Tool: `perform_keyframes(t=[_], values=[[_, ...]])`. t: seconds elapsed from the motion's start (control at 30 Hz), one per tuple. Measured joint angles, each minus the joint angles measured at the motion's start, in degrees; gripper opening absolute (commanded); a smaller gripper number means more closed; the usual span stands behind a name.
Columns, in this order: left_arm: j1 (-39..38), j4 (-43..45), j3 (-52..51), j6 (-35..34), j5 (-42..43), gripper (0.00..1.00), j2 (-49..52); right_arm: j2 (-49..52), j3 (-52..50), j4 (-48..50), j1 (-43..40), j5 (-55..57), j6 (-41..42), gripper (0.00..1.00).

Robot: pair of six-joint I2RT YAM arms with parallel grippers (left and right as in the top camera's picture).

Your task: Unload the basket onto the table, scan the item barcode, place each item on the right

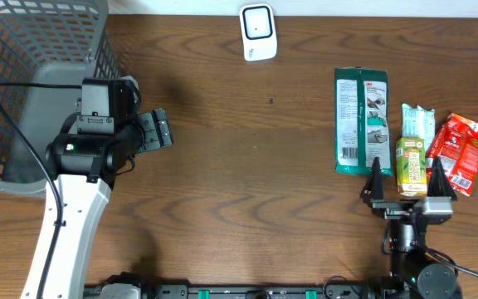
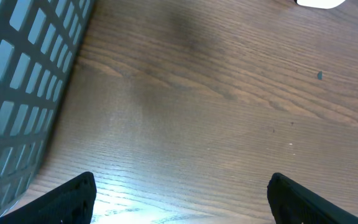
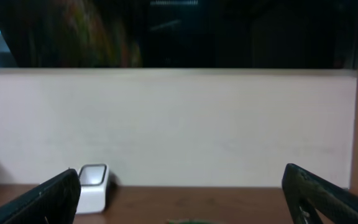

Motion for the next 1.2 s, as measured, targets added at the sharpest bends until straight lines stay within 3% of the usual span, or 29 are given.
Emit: perform_keyframes(t=[0.17, 0.67, 1.2], values=[[0.00, 0.00, -0.02, 0.00, 0.00, 0.89, 0.00, 0.00, -1.86, -1.14, 0.00, -0.22, 0.00, 0.99], [0.00, -0.02, -0.02, 0.00, -0.02, 0.89, 0.00, 0.00, -2.82, -20.61, 0.00, -0.15, 0.00, 0.99], [0.00, -0.02, 0.00, 0.00, 0.00, 0.89, 0.00, 0.07, -2.82, -20.59, 0.00, -0.15, 0.00, 0.99]])
